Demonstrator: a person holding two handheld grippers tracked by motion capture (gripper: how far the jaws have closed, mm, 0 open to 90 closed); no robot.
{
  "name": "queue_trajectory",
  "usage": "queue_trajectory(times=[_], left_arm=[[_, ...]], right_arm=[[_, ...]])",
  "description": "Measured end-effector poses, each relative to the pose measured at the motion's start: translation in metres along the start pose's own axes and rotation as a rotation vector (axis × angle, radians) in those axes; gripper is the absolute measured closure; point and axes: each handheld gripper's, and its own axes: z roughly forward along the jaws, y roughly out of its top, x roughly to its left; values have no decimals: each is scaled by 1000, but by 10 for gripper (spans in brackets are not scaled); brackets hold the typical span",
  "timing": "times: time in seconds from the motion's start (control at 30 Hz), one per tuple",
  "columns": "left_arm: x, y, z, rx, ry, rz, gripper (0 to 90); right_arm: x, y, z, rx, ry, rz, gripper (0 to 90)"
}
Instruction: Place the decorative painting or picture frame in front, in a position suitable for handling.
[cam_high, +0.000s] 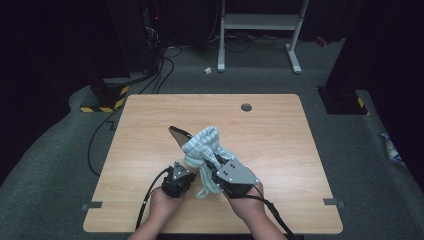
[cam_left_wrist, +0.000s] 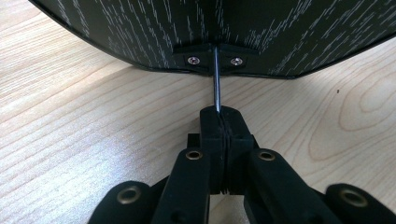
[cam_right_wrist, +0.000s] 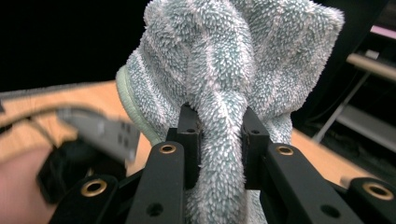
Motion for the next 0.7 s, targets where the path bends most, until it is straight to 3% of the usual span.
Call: queue_trajectory(times=[0.13, 0.33, 0.43, 0.5, 0.7], left_arm=[[0, 0, 0, 1, 0, -1, 888], [0, 1, 1, 1, 6, -2, 888], [0, 1, 1, 4, 7, 2, 888], [-1, 1, 1, 3, 11, 6, 888], [-1, 1, 1, 1, 8, 1, 887]], right_arm=[[-2, -31, -4, 40, 7, 33, 751], [-8, -60, -14, 101, 7, 60, 751], [-12, -66, -22, 91, 19, 92, 751], [-14, -61, -29, 55, 17, 106, 751], [-18, -1, -33, -82, 34, 95, 750]])
